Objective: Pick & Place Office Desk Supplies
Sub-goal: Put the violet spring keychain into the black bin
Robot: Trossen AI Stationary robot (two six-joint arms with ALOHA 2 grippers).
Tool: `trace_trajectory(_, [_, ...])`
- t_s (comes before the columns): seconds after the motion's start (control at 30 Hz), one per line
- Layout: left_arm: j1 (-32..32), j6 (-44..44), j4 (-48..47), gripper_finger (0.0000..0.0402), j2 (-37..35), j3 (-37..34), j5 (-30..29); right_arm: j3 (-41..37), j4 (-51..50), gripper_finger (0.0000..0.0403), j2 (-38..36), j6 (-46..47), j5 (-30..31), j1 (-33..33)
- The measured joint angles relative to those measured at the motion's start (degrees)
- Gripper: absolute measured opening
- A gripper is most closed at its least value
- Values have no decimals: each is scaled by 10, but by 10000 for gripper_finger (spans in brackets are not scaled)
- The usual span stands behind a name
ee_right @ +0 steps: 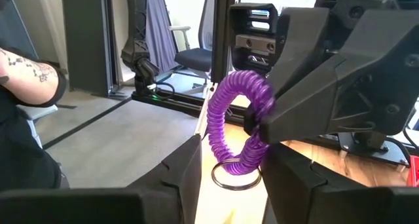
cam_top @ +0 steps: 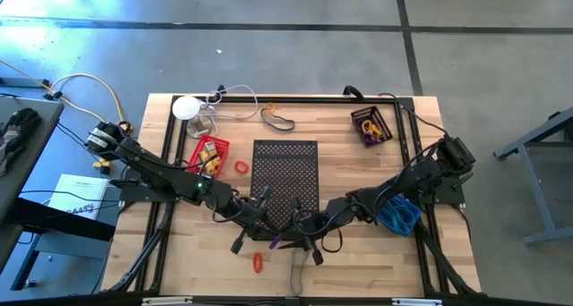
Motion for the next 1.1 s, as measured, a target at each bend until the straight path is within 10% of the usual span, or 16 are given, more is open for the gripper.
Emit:
trace_trajectory(0.5, [0,0,-7,8,0,0,2,0,-9,13,0,-7,1,-5])
trace_trajectory(1.1, [-5,0,-14,8,0,0,-3,0,-23,4,0,-7,2,-5])
